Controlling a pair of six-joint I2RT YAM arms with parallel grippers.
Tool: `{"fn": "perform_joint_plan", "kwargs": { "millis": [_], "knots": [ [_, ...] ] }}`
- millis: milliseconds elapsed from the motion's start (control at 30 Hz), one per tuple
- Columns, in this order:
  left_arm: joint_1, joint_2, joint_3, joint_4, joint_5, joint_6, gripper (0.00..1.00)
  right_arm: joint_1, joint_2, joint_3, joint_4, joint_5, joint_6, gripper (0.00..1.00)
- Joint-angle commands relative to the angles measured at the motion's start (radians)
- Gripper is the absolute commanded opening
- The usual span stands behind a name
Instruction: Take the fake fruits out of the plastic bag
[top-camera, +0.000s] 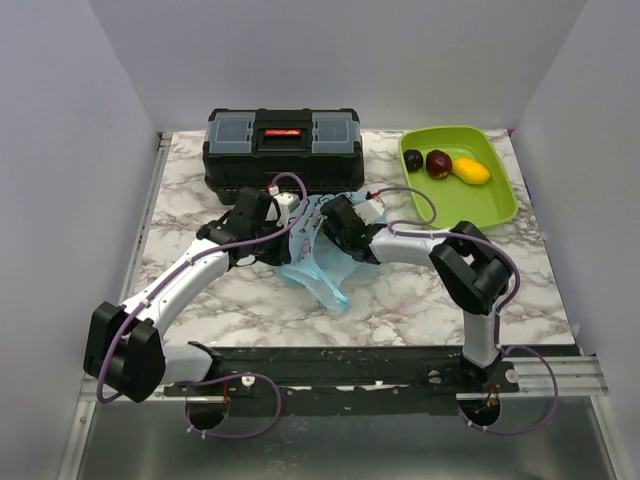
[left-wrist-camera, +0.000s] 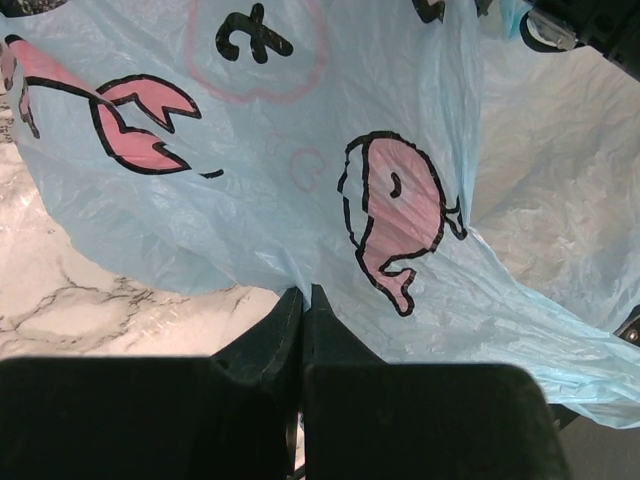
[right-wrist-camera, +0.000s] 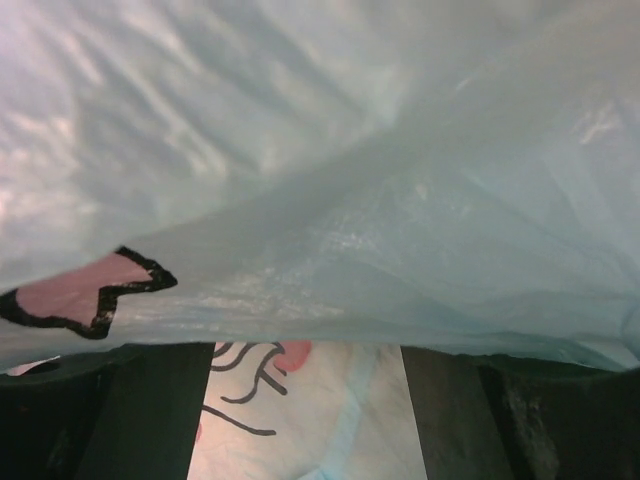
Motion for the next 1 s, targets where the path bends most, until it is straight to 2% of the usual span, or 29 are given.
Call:
{"fn": "perform_joint_plan", "kwargs": {
  "millis": [0,100,333,433,567,733,967],
  "knots": [
    [0.003,-0.01,0.013,0.008,0.038,-0.003,0.0,-0.021,0.041,0.033,0.028,0.032,0.005,0.76],
    [0.002,-0.007,0.013,0.008,0.045,-0.005,0.0,-0.029,0.062,0.052,0.036,0.025,0.004,0.79],
    [0.003,-0.007,0.012,0.009,0.044,-0.005,0.0,-0.041,0.134,0.121,0.035,0.01,-0.003,0.79],
    [0.003,-0.007,0.013,0.008,0.041,-0.005,0.0,-0.045,0.152,0.131,0.036,0.001,0.004,0.64],
    [0.0,-0.005,0.013,0.008,0.041,-0.005,0.0,-0.05,0.165,0.127,0.036,-0.001,-0.003,0.59],
    [0.0,-0.004,0.013,0.007,0.035,-0.003,0.0,-0.051,0.14,0.084,0.056,-0.026,-0.022,0.43],
    [0.001,0.001,0.014,0.003,0.023,-0.001,0.0,-0.052,0.002,-0.013,0.102,-0.089,-0.066,0.37]
  ]
}}
